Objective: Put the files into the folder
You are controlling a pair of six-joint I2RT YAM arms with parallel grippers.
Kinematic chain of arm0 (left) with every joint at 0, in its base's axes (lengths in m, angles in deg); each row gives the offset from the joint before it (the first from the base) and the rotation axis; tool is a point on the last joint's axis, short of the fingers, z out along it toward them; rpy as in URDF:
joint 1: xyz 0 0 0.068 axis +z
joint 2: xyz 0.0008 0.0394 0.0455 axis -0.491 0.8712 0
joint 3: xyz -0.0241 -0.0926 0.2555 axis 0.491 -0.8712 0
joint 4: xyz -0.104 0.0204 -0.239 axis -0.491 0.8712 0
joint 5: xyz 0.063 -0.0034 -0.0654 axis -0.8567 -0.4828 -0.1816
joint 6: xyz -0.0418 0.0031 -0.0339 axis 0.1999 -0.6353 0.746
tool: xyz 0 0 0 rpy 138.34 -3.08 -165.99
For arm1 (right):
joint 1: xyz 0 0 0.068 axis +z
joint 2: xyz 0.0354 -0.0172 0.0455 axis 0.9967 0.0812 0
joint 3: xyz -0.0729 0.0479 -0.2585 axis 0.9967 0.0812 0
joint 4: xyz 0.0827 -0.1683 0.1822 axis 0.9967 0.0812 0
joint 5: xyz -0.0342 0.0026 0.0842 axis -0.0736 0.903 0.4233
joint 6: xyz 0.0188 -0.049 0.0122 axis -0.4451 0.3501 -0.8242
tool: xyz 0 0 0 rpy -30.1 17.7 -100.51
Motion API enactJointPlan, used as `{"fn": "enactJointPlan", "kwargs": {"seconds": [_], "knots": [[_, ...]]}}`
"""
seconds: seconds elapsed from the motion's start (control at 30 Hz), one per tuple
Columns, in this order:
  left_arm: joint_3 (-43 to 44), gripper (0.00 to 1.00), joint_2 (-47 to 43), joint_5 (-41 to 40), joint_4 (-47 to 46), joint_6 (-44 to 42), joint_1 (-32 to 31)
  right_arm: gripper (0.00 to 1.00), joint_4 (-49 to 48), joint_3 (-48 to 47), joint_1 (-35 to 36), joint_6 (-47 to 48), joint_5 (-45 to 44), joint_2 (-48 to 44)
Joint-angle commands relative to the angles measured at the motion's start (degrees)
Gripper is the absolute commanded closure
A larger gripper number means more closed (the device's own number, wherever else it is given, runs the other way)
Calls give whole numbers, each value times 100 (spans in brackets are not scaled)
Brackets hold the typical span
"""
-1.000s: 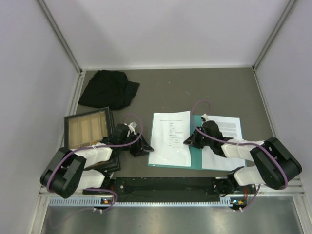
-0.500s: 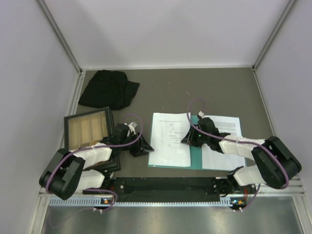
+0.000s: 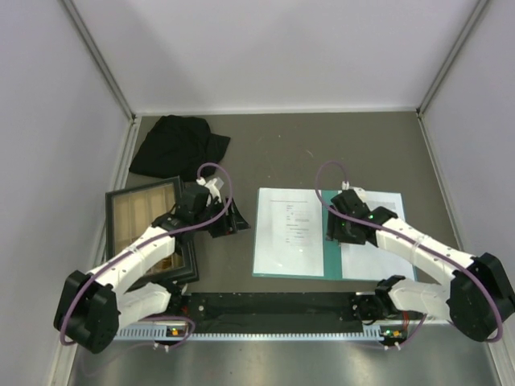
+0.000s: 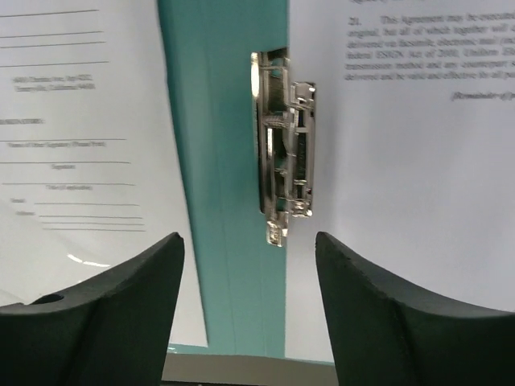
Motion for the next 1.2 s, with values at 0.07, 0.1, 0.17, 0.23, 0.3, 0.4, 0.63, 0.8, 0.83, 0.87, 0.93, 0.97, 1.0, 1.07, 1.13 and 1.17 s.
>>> {"fn": "enactJointPlan", "kwargs": {"seconds": [0.07, 0.1, 0.17, 0.23, 0.3, 0.4, 0.63, 0.8, 0.83, 0.87, 0.93, 0.97, 1.0, 1.07, 1.13, 1.17], "knots": [[-16, 35, -41, 273, -92, 64, -7, 67, 772, -656, 39, 149, -807, 364], [-51, 35, -6, 335, -214, 99, -7, 70, 685, -692, 39, 220, -824, 417], [-183, 35, 29, 449, -338, 169, -7, 70, 553, -789, 48, 413, -868, 601], [-306, 35, 21, 476, -444, 214, -7, 70, 509, -937, 39, 528, -1008, 759], [-394, 35, 3, 511, -523, 266, -7, 71, 430, -1017, 39, 590, -939, 1041], [-429, 35, -50, 529, -541, 293, -15, 71, 237, -1044, 39, 634, -798, 1252], [-429, 35, -32, 511, -497, 267, -7, 80, -62, -983, 48, 607, -745, 1639], [-421, 35, 29, 476, -488, 284, -7, 81, -186, -956, 83, 520, -727, 1902], [-412, 35, 29, 467, -497, 293, -7, 81, -186, -965, 83, 493, -788, 1946], [-412, 35, 29, 450, -488, 302, -7, 81, -195, -965, 100, 476, -824, 1990], [-412, 35, 21, 319, -462, 337, -7, 83, -151, -982, 153, 406, -1025, 2131], [-403, 35, 29, 240, -418, 354, -7, 83, -116, -1000, 162, 371, -1096, 2192], [-394, 35, 55, 161, -391, 389, -15, 85, -107, -1035, 153, 335, -1149, 2245], [-368, 35, 99, -59, -330, 433, -7, 86, -11, -1114, 153, 274, -1307, 2447], [-350, 35, 187, -139, -321, 460, 2, 89, 16, -1149, 162, 195, -1386, 2579], [-324, 34, 214, -148, -321, 477, 2, 89, 25, -1176, 171, 168, -1413, 2606]]}}
